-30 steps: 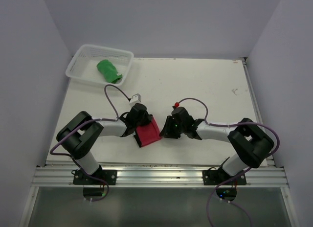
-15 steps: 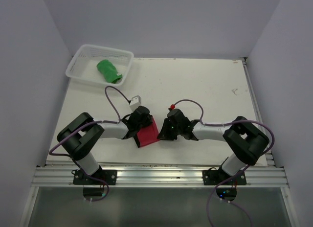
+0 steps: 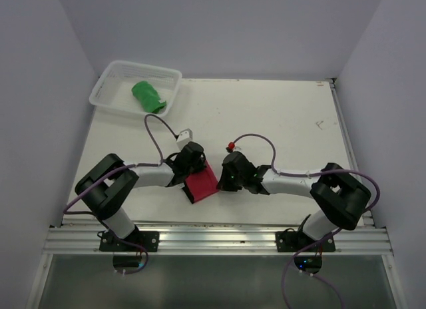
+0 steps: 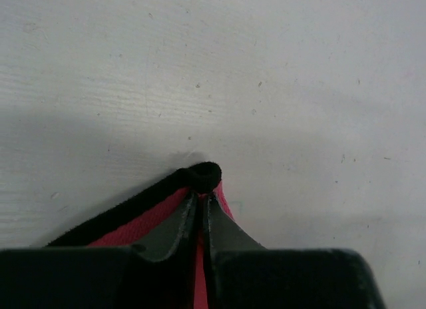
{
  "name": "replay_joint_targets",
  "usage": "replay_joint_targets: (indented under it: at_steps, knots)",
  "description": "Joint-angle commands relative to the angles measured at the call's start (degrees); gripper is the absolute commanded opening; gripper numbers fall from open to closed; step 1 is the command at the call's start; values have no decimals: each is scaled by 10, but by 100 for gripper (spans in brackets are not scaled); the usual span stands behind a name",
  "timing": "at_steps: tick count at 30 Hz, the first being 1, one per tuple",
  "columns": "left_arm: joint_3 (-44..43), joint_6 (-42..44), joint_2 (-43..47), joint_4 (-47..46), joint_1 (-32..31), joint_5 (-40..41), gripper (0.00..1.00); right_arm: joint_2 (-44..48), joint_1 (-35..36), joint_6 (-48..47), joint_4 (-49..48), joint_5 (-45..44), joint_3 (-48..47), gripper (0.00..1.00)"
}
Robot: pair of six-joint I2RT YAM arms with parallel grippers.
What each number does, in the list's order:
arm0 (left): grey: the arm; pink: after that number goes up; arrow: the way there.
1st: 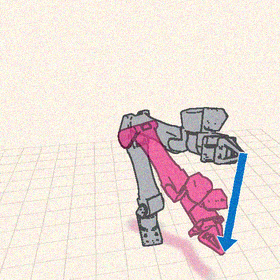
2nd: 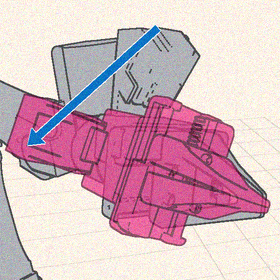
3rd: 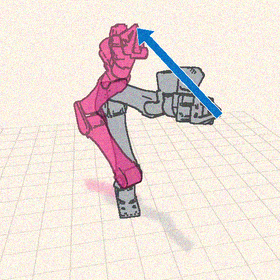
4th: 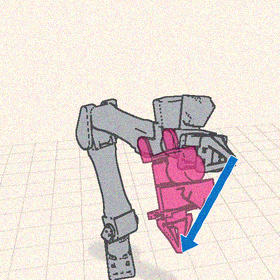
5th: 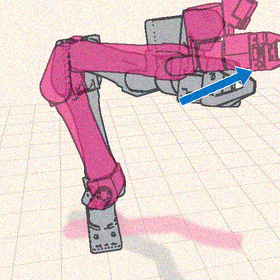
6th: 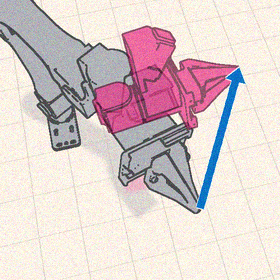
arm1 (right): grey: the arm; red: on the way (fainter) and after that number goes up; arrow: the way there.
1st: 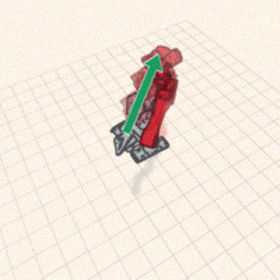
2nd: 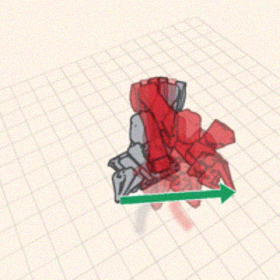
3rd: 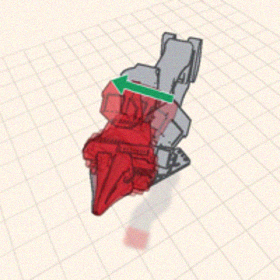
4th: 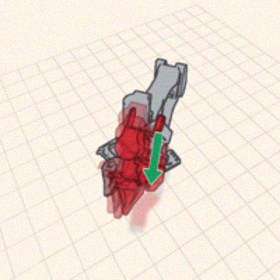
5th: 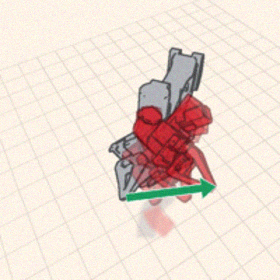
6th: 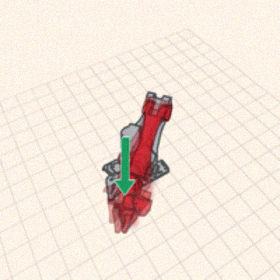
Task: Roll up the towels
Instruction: Roll the towel
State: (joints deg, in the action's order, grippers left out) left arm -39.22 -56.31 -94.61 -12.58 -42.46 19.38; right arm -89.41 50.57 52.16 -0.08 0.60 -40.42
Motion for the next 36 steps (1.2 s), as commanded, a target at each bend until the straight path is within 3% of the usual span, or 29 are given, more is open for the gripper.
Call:
replay_joint_targets:
  at_steps: [1,10,24,36]
  knots:
    - [-18,38,15,87,15,-13,8,34,37,-80,70,-125,-34,0]
    - [-61,61,49,145,27,-42,27,45,79,-143,76,-227,-27,0]
    - [-114,96,71,181,40,-63,34,10,150,-191,124,-339,-71,0]
    - [-140,121,72,208,50,-72,39,-2,169,-200,115,-376,-63,0]
